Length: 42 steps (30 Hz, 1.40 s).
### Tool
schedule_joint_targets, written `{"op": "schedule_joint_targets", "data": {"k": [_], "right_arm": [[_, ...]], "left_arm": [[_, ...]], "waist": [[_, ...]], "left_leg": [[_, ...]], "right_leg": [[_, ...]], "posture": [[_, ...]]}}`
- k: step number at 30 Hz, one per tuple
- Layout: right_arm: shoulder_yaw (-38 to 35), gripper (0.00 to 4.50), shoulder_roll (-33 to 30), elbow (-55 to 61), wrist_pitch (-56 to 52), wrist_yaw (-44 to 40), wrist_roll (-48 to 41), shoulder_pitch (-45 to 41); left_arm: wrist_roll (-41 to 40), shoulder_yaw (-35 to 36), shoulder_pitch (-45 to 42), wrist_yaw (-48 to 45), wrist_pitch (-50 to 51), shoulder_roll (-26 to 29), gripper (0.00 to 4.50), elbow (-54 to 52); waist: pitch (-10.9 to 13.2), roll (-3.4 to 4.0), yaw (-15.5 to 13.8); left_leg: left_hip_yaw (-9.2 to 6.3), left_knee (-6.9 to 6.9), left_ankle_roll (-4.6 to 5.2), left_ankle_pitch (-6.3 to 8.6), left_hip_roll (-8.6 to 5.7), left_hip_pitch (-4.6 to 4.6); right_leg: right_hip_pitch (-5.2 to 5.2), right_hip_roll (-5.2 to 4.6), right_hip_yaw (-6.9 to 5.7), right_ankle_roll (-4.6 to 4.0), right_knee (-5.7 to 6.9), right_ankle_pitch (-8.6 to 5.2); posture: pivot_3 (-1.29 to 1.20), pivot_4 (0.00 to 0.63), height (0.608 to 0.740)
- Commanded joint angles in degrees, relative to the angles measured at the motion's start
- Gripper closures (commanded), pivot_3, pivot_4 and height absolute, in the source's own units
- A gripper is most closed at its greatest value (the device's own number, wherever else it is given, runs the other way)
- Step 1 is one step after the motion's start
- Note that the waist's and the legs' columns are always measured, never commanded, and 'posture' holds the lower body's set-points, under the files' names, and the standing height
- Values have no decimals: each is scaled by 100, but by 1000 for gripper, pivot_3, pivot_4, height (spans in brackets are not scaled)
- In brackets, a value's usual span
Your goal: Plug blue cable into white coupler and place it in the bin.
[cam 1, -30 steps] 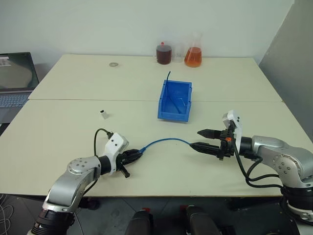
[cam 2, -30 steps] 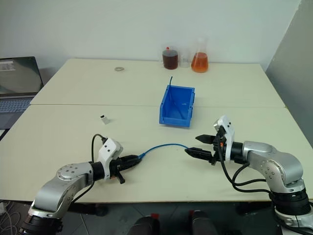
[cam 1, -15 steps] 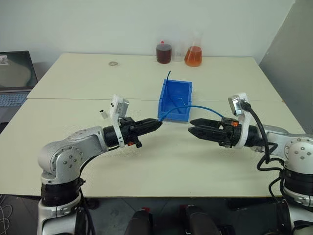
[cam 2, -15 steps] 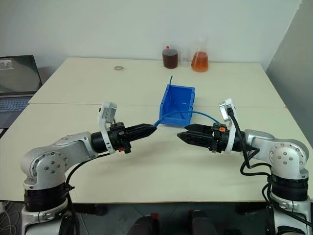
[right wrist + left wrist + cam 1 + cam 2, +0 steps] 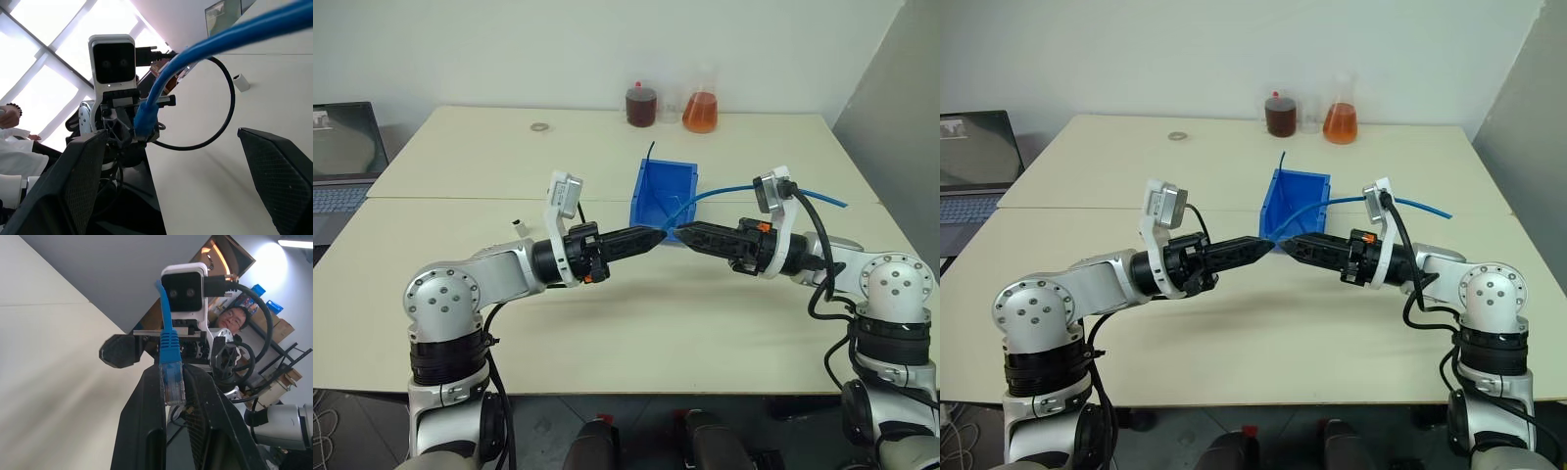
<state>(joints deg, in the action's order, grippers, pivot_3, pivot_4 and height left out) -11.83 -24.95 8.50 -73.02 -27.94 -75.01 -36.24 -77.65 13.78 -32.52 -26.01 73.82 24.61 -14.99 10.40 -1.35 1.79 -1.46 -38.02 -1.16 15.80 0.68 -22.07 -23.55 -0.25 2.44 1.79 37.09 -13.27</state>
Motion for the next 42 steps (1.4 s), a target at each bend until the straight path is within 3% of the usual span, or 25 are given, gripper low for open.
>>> {"op": "schedule_joint_targets", "data": {"k": [1, 5, 19, 21, 29, 31, 36, 42], "right_arm": [[-114, 0, 58, 84, -8, 167, -448, -173], [-94, 504, 62, 56, -18, 300, -719, -215], [78, 3986, -118, -17, 13, 282, -908, -224], [92, 4328, -129, -32, 29, 259, -889, -237], [111, 4359, -174, -101, 51, 215, -847, -246], [130, 4364, -183, -110, 60, 213, -806, -262], [148, 4364, -180, -164, 140, 219, -668, -299], [340, 4364, -181, -96, 339, -28, -165, -148]], "left_arm": [[-235, -101, 25, 37, -112, 0, 4247, -139], [-316, -140, 12, 100, -207, 12, 4247, -101], [-418, -212, -11, 256, -468, 57, 4247, -49], [-442, -220, 11, 269, -475, 67, 4247, -71], [-324, -283, 122, 162, -530, 178, 4247, -215], [-322, -298, 186, 84, -553, 246, 3547, -253], [-601, -210, 335, -3, -554, 429, 2648, -306], [-390, -82, 781, 91, -745, 857, 1503, -709]], "waist": [[0, 0, 0], [0, 0, 0], [0, 0, 0], [0, 0, 0], [0, 0, 0], [0, 0, 0], [0, 0, 2], [0, 1, 4]], "left_leg": [[0, 0, 0, 0, 0, 0], [1, 0, 0, 0, 0, -1], [2, 0, 0, 0, -1, -2], [2, 0, 0, 0, -1, -2], [2, 2, 0, 0, -1, -4], [2, 1, 0, 0, 0, -5], [2, 3, 0, 0, 0, -9], [4, 2, 0, 0, 1, -31]], "right_leg": [[-1, 0, 1, 0, 0, 0], [-1, 0, -1, 4, 0, -3], [-2, 1, 0, 9, -1, -6], [-2, 1, 0, 9, -1, -6], [-4, 1, 0, 9, -2, -7], [-5, 1, 0, 9, -2, -7], [-10, 2, 0, 9, -2, -7], [-34, 2, 4, 9, 2, -7]], "posture": [[0, 150, 740], [0, 150, 740], [0, 150, 740], [0, 150, 740], [0, 150, 740], [0, 150, 740], [0, 150, 740], [0, 150, 740]]}}
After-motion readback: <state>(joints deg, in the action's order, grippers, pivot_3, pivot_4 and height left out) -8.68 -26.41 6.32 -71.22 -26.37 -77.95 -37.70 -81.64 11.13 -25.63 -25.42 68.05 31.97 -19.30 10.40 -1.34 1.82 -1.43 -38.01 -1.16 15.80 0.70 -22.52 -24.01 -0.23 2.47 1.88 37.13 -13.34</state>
